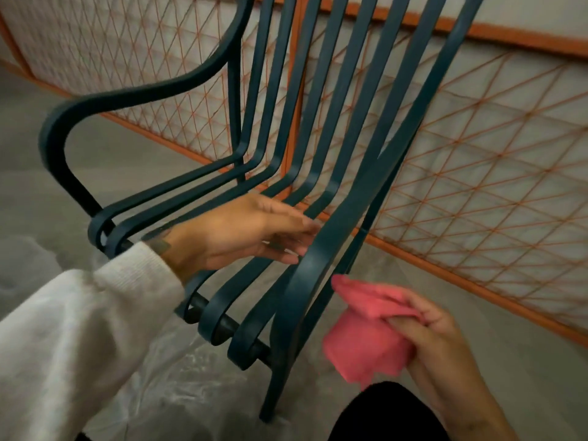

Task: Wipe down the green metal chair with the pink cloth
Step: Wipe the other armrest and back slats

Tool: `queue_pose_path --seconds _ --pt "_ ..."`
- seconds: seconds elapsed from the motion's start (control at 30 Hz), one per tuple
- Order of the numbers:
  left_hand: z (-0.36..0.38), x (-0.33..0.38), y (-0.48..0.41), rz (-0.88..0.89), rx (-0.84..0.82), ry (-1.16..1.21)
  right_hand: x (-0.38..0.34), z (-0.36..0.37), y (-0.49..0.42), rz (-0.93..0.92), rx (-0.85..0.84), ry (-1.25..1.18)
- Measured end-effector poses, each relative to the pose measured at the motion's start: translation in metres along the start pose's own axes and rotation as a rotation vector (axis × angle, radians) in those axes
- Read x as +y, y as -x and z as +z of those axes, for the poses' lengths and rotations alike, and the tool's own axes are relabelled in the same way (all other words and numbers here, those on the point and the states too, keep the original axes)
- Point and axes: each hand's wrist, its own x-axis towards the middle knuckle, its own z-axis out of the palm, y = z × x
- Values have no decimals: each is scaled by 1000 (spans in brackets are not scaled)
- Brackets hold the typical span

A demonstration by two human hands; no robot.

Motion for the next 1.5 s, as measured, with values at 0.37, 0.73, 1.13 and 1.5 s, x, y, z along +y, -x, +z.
queue_pose_path --seconds 0.37,0.73,1.13,1.5 --pt "3 -25 26 66 -331 32 -66 80 4 -583 10 920" --pt "-12 -50 33 16 -364 202 -42 95 25 -572 61 1155" --pt "-16 -70 35 19 -369 282 -6 112 37 -640 163 1397" --pt "-18 -104 31 5 -385 189 104 100 52 -634 -82 1756"
